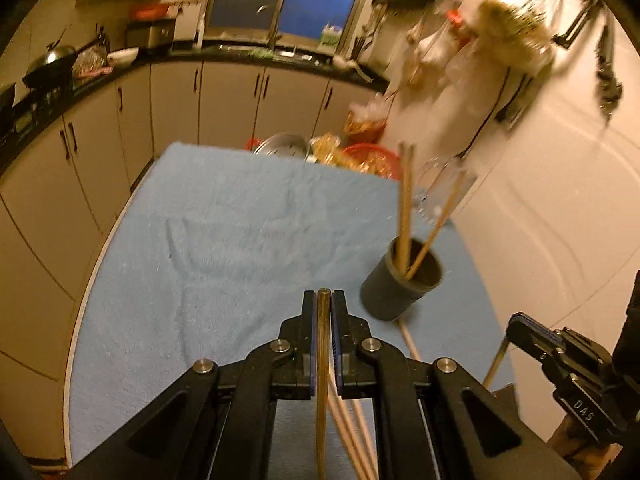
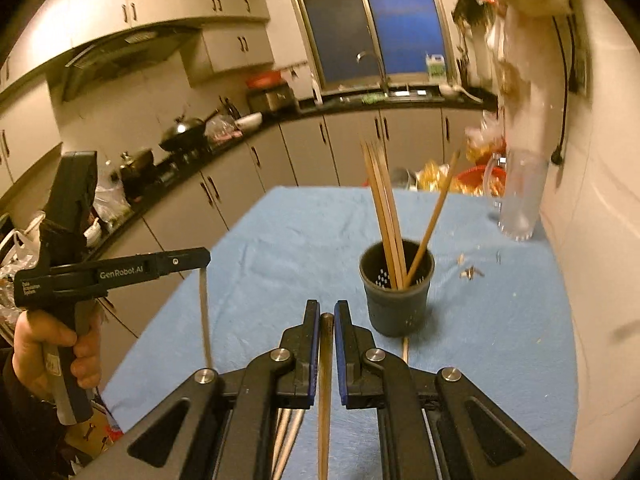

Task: Organize utensils
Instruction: 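Lift the grasped chopstick with the right gripper toward the holder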

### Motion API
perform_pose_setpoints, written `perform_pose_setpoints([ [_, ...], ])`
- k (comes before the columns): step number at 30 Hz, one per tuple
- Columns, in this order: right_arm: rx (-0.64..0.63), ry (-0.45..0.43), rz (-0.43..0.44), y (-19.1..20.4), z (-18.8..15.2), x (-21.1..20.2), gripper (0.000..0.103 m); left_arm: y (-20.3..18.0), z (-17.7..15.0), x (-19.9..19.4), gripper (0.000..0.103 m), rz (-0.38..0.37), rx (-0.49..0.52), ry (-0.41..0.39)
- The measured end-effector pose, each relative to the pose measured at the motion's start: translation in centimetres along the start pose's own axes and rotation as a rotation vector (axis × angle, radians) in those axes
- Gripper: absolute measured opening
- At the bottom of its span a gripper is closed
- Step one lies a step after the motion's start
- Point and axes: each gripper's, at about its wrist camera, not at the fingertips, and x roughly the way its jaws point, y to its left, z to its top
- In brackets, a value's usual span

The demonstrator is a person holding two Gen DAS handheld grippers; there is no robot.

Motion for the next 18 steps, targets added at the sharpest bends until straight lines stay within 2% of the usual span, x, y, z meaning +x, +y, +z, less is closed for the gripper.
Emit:
perform_pose_setpoints([
  [5, -0.023, -0.045, -0.001, 1.0, 0.5, -2.4, 0.008, -1.1, -0.3, -2.7, 0.006, -0.018, 0.024, -0.029],
  [18, -0.046, -0.121, -0.014, 2.1, 2.5, -5.4, 0.008, -2.3, 1.1, -4.9, 0.006, -0.038, 0.033, -0.09],
])
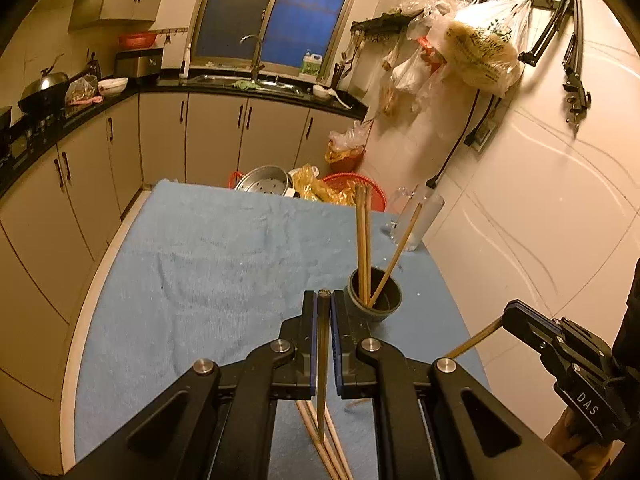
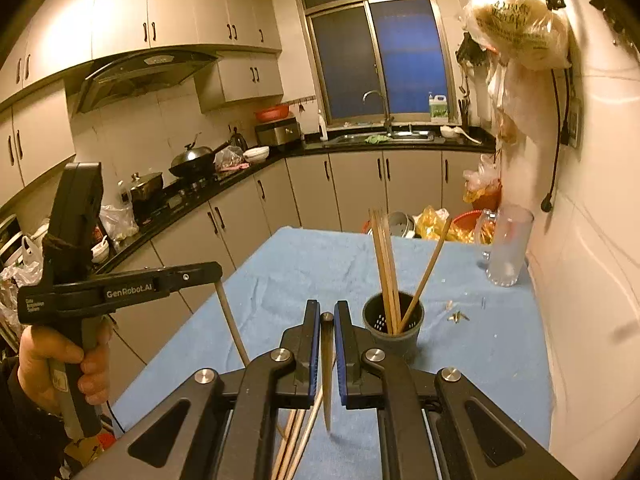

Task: Organize utensils
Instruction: 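Lift the grasped chopstick with the right gripper toward the holder, then lower the chopstick into the black holder with the right gripper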

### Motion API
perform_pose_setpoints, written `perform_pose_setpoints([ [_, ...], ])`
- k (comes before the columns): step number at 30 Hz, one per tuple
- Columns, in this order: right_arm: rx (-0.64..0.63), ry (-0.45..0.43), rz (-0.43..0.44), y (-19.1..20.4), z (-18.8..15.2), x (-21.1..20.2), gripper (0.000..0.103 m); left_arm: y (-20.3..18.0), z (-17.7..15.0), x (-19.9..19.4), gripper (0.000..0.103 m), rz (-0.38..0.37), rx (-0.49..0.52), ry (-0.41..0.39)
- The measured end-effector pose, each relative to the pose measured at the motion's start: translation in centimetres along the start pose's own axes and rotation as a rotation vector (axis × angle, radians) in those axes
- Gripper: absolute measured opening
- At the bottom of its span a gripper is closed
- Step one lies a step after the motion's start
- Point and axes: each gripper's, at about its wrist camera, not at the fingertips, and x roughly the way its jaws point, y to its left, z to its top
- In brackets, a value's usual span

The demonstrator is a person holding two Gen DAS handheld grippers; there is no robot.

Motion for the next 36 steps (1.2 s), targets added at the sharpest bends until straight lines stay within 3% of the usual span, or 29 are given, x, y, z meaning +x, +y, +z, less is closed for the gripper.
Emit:
perform_pose_setpoints([
  [12, -0.01, -0.049, -0.018, 0.2, 3.0, -1.2, 0.008, -0.6, 2.9, -0.9, 0.006, 0.023, 0.014, -0.06],
  [36, 0.022, -0.094, -0.048, -2.0, 6.8, -3.5, 0.008, -3.6, 6.0, -0.8, 0.006, 0.053, 0.079, -0.102],
])
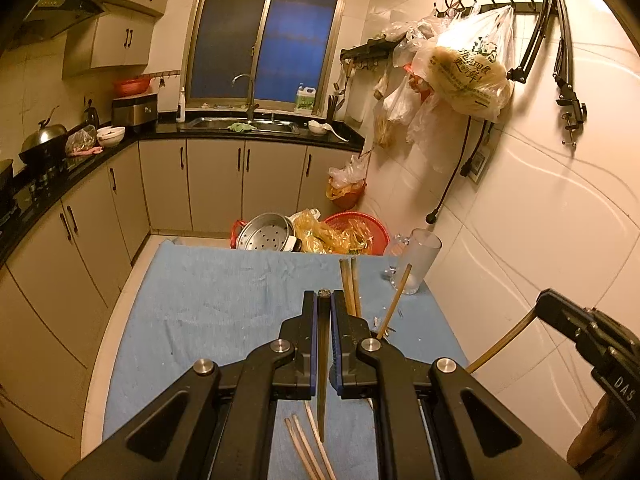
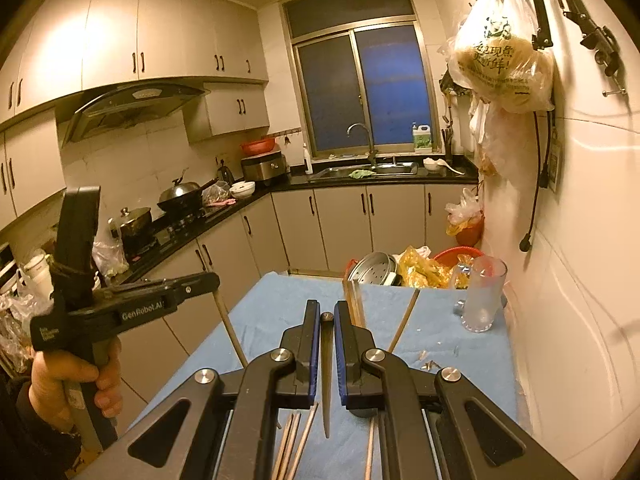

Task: Organize utensils
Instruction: 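Lower the chopstick into the black holder with the right gripper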

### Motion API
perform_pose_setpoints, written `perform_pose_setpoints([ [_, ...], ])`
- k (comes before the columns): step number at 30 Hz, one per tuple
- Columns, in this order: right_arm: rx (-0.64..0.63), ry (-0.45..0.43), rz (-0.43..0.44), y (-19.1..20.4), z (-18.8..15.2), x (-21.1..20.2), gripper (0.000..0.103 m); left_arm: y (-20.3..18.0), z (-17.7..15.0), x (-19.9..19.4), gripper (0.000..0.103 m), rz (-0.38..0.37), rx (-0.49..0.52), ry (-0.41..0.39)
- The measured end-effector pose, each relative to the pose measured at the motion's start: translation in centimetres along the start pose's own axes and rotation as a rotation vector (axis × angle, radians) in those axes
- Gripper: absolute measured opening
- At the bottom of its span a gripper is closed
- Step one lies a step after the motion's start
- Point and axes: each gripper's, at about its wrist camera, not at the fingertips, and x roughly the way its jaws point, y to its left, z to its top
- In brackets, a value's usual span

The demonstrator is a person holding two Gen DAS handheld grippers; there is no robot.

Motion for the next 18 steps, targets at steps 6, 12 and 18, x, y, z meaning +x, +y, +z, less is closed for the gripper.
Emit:
perform_pose_setpoints([
  [6, 0.007, -0.015, -0.013, -0.8, 1.6, -0.3, 0.008, -1.1, 1.0, 0.2, 0.006, 0.0, 0.024, -0.009],
  [12, -0.006, -0.032, -0.031, -1.0, 3.0, -0.7, 0.008, -2.8, 2.2, 0.2, 0.006, -0.009, 0.059, -0.023],
  [18, -0.005, -0.048, -0.051, -1.6, 4.5, -0.8, 0.008, -4.0, 3.6, 0.7, 0.006, -0.013, 0.073, -0.039],
])
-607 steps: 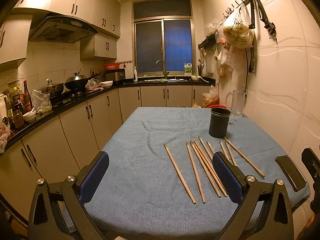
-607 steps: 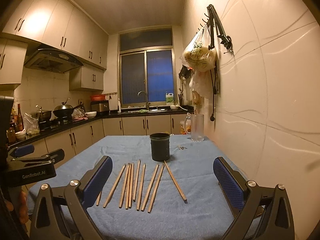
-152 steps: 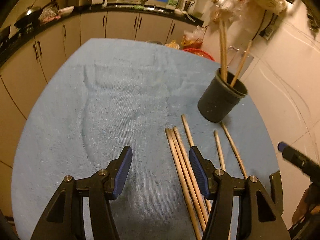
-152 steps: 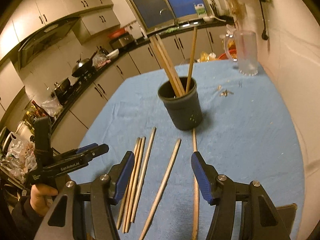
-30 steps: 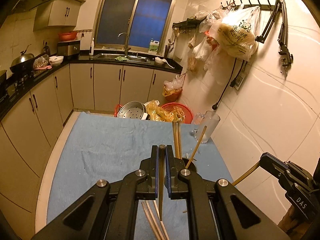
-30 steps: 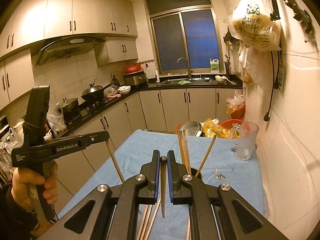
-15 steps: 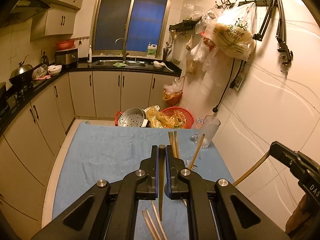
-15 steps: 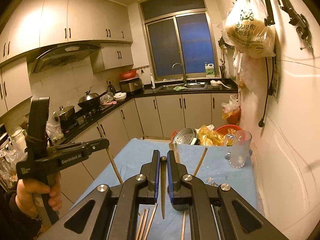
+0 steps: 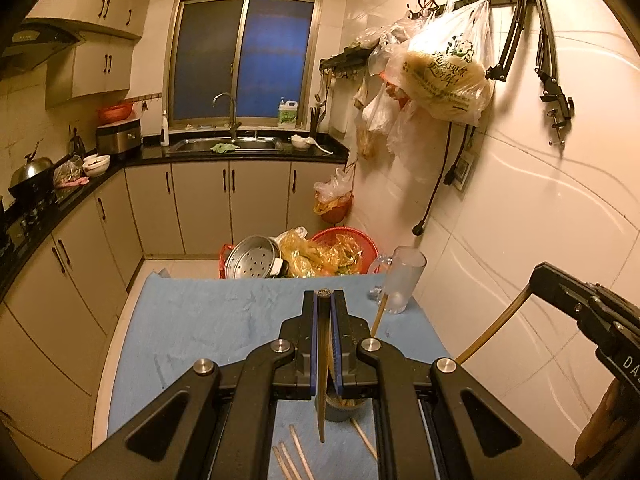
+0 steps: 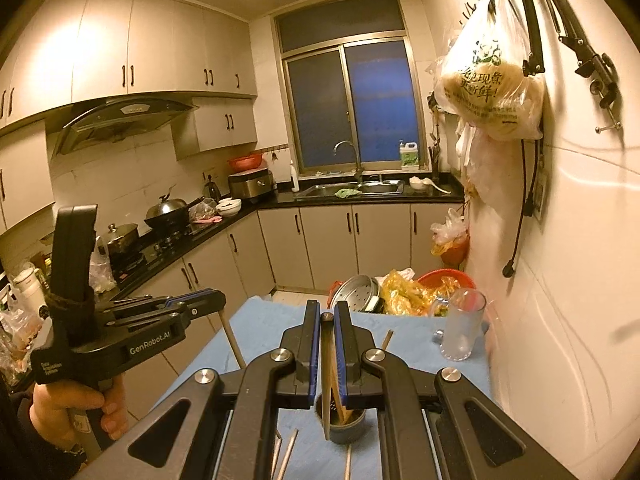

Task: Organize utensils
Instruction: 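Lower the chopstick into the black holder with the right gripper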

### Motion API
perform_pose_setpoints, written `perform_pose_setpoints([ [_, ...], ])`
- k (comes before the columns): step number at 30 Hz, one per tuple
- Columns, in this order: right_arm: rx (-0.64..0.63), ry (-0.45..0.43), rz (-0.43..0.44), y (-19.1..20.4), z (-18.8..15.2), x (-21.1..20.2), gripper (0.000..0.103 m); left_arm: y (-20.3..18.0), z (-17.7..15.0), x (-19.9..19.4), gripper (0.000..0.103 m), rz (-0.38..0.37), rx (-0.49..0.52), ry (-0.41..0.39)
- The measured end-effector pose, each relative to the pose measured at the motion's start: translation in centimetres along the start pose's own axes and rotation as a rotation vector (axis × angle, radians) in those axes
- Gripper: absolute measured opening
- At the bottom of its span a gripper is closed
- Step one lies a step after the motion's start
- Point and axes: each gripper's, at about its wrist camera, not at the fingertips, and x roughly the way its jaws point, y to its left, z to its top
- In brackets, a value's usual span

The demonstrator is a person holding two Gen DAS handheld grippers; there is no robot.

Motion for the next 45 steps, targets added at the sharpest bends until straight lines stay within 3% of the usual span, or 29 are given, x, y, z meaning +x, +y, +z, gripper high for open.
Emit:
perform_pose_setpoints([
  [17, 0.039, -0.004, -0.024, -2.9, 1.6, 3.3, 0.008, -1.1, 2.3, 3.5, 0.006, -0.019, -0.023, -0.032],
  [34, 0.025, 0.095, -0.015, -3.6, -1.7, 8.9, 0.008, 0.6, -1.3, 10.1, 0.006, 0.0, -0.072, 0.075],
  [45, 0.053, 0.159, -0.013, -4.5, -4.8, 11.1, 0.008, 1.0, -3.5, 11.7, 0.006, -0.009, -0.099, 0.133],
])
